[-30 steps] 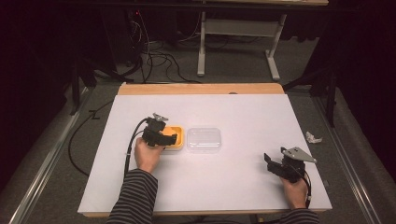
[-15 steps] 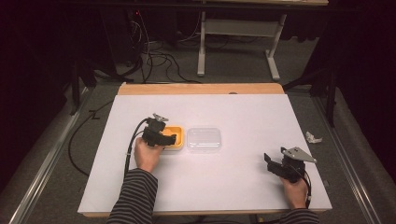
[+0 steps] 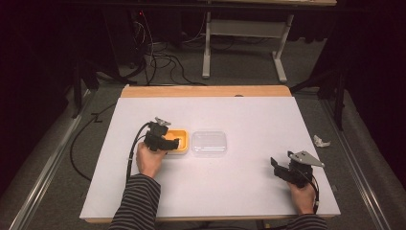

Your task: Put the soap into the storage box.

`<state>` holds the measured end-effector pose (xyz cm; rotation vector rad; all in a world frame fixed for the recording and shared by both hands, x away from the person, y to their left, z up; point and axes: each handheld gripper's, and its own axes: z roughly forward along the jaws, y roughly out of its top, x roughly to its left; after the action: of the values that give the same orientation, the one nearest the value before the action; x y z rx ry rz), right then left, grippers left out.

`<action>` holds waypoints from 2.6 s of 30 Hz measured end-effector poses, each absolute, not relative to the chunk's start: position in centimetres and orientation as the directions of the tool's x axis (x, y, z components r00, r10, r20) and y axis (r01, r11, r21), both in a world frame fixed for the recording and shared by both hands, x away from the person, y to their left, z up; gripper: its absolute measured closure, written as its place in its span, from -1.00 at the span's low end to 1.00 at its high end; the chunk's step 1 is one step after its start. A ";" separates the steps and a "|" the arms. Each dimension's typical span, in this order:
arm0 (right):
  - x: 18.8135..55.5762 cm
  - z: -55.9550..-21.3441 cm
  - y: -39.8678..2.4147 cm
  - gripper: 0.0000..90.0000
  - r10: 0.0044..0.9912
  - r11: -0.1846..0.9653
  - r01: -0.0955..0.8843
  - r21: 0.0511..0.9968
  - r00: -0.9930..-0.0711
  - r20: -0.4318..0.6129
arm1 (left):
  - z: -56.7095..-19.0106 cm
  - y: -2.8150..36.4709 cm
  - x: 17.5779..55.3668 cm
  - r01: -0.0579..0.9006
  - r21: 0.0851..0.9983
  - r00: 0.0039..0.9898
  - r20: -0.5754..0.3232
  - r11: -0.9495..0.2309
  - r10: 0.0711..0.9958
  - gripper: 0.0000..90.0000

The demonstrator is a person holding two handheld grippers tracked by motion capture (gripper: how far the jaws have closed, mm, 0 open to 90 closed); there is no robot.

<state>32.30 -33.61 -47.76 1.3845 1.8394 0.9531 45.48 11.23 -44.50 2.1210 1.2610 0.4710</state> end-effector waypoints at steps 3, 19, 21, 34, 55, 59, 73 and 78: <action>32.3 -47.8 -33.6 -0.39 0.968 0.185 0.505 0.843 -0.243 -0.067 | -44.4 11.5 45.3 0.651 0.675 0.482 -0.014 -0.347 0.876 -0.42; 32.3 -47.8 -33.6 -0.39 0.967 0.190 0.504 0.843 -0.245 -0.071 | -42.1 12.5 43.0 0.574 0.768 0.489 -0.042 -0.285 0.871 -0.47; 32.3 -47.8 -33.6 -0.39 0.967 0.189 0.504 0.843 -0.244 -0.071 | -41.9 12.5 42.9 0.569 0.772 0.493 -0.044 -0.283 0.869 -0.47; 32.3 -47.8 -33.6 -0.39 0.966 0.196 0.501 0.843 -0.248 -0.077 | -40.8 12.4 40.6 0.522 0.807 0.518 -0.045 -0.274 0.854 -0.43; 32.3 -47.8 -33.5 -0.39 0.966 0.194 0.507 0.840 -0.245 -0.075 | -40.7 13.0 38.0 0.497 0.835 0.531 -0.077 -0.237 0.844 -0.42; 32.3 -47.8 -33.5 -0.39 0.965 0.200 0.508 0.838 -0.248 -0.079 | -40.7 13.1 37.5 0.492 0.841 0.533 -0.085 -0.227 0.842 -0.42; 32.3 -47.8 -33.5 -0.39 0.966 0.201 0.512 0.835 -0.248 -0.080 | -41.0 13.5 36.1 0.483 0.854 0.535 -0.113 -0.193 0.837 -0.42; 32.3 -47.8 -33.5 -0.39 0.966 0.199 0.513 0.835 -0.247 -0.079 | -41.0 13.7 35.6 0.476 0.861 0.534 -0.119 -0.182 0.837 -0.43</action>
<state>32.34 -33.47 -47.78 1.3776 1.8547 0.9324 35.62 13.71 -40.98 1.8275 1.0849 0.4795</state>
